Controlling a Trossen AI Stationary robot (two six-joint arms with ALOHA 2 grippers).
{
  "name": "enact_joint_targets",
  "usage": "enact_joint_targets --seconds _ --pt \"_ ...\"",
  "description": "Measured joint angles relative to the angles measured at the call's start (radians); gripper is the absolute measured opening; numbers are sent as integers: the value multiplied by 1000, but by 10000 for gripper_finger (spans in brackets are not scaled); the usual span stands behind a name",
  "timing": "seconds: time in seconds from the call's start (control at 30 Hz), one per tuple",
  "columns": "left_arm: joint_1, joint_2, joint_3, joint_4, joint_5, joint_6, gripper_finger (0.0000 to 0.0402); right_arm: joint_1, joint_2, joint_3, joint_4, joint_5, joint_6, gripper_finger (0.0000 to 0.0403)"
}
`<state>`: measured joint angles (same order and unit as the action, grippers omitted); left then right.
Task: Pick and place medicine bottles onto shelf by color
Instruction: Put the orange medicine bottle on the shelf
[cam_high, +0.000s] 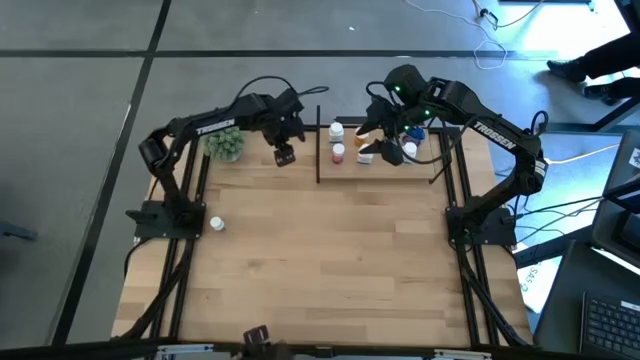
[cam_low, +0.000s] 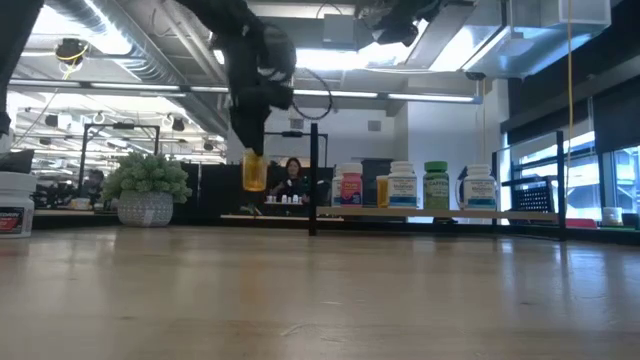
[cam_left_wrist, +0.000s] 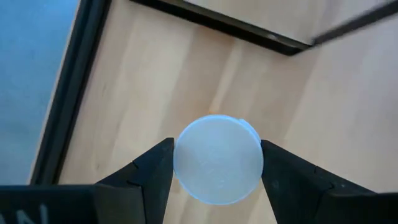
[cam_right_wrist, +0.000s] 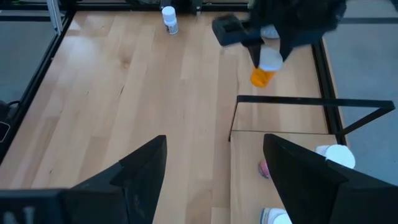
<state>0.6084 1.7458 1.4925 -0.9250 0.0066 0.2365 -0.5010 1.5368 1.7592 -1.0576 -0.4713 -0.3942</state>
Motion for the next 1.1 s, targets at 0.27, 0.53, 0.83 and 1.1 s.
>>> enact_joint_targets --seconds 0.27,0.53,0.83,1.1 --pt "-93 -95 0 -59 -54 -80 208 0 -1 0 -55 14 0 269" --pt "-157 -189 7 -64 -54 -203 208 -13 -11 0 -103 33 0 269" --pt "-265 -197 27 -62 -46 -204 208 -16 -12 0 -146 34 -5 269" --pt "-343 -193 27 -47 -46 -208 208 -16 -12 0 -147 34 -4 269"
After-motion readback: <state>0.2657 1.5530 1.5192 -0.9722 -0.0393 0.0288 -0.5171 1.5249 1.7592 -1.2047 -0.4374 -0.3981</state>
